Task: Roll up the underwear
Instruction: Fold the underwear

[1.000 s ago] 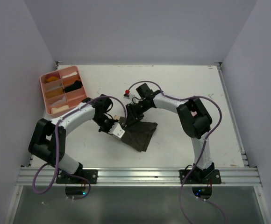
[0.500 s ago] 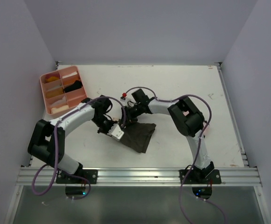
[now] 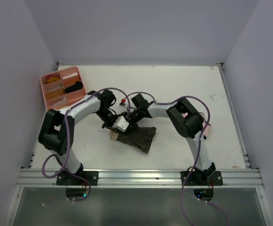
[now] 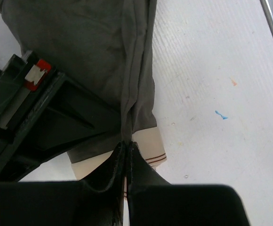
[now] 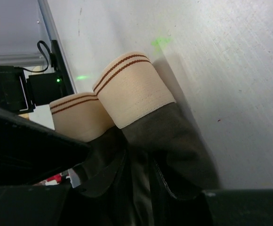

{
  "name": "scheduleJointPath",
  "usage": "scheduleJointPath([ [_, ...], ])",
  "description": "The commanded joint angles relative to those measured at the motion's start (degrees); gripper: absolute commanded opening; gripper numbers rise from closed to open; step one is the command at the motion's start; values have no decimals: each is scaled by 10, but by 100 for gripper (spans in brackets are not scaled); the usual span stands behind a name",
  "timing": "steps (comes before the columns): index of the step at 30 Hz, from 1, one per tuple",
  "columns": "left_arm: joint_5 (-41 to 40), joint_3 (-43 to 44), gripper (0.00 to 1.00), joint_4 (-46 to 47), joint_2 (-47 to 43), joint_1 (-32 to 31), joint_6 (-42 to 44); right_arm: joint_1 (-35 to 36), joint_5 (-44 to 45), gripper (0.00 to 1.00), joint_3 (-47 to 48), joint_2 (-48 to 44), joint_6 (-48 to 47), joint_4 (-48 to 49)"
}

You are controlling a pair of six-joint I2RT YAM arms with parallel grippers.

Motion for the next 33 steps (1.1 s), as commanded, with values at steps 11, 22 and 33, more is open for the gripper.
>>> scheduleJointPath([
  [11, 24, -4, 0, -16, -18, 12, 18, -9, 49, 33, 97, -76, -130, -198],
  [22, 15, -5, 0, -18, -27, 13, 27, -29, 76, 31, 144, -6, -171, -221],
  [33, 12, 44, 0, -24, 9, 17, 12, -27, 65, 29, 106, 21, -188, -203],
])
